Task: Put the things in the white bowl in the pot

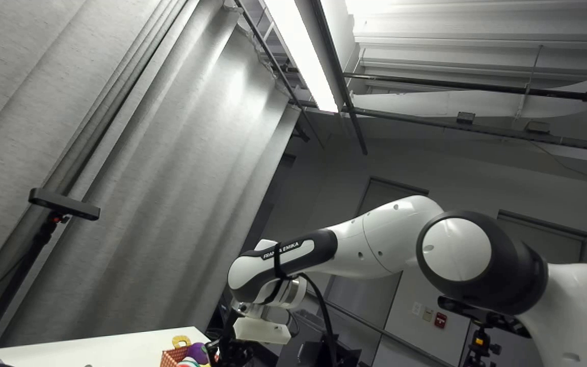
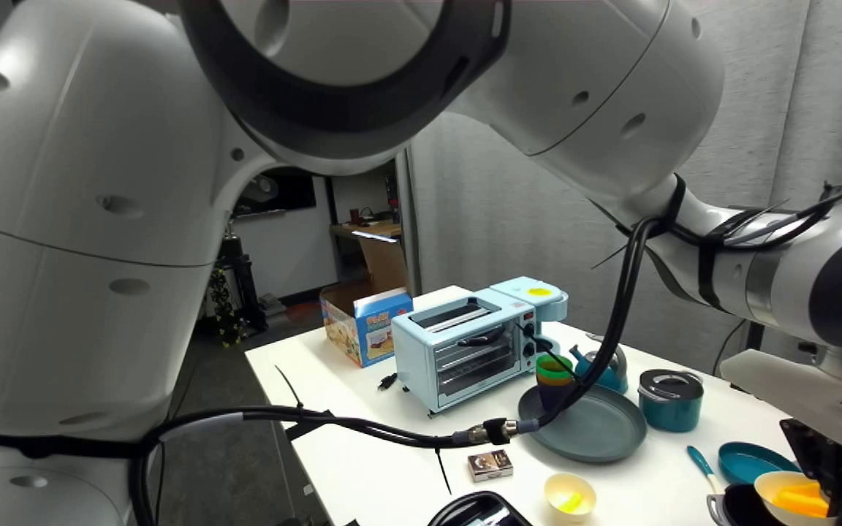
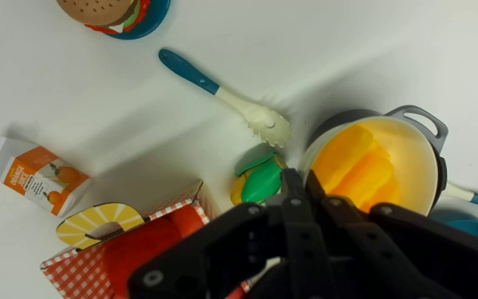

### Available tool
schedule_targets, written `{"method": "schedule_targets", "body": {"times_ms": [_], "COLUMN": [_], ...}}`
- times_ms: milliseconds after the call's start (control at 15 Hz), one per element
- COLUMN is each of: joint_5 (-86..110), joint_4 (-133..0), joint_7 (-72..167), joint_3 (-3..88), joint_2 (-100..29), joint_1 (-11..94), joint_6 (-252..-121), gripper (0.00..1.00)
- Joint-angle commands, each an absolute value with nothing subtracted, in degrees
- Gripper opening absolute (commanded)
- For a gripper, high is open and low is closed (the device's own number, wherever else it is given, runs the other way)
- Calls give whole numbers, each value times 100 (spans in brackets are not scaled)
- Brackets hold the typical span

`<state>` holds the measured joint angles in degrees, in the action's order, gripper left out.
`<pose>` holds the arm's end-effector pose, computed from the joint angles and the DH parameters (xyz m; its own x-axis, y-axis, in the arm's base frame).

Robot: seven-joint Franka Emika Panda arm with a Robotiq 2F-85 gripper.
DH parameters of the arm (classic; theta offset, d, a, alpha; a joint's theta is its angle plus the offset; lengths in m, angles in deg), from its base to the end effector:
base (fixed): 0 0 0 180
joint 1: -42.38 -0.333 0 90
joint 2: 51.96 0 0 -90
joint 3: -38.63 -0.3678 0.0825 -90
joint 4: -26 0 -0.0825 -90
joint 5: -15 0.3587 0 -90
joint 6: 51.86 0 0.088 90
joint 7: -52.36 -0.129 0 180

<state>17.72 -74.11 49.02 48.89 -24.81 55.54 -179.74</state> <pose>0.6175 -0.2497 0.3472 0.8889 -0.4575 0.0216 -0.4580 -0.8879 0.0422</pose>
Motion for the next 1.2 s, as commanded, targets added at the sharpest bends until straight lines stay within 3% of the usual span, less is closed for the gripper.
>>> {"method": "schedule_targets", "body": {"times_ms": [0, 800, 1133], "joint_5": [1770, 1608, 1610], "joint_4": [-7393, -7452, -6377], "joint_7": [4906, 4884, 4717], "joint_3": [4883, 4936, 4801], "joint_2": [-2476, -2436, -1729], "joint_1": [5564, 5527, 5350], "joint_6": [-17958, -18363, -18234], "gripper": [4, 1, 1]}}
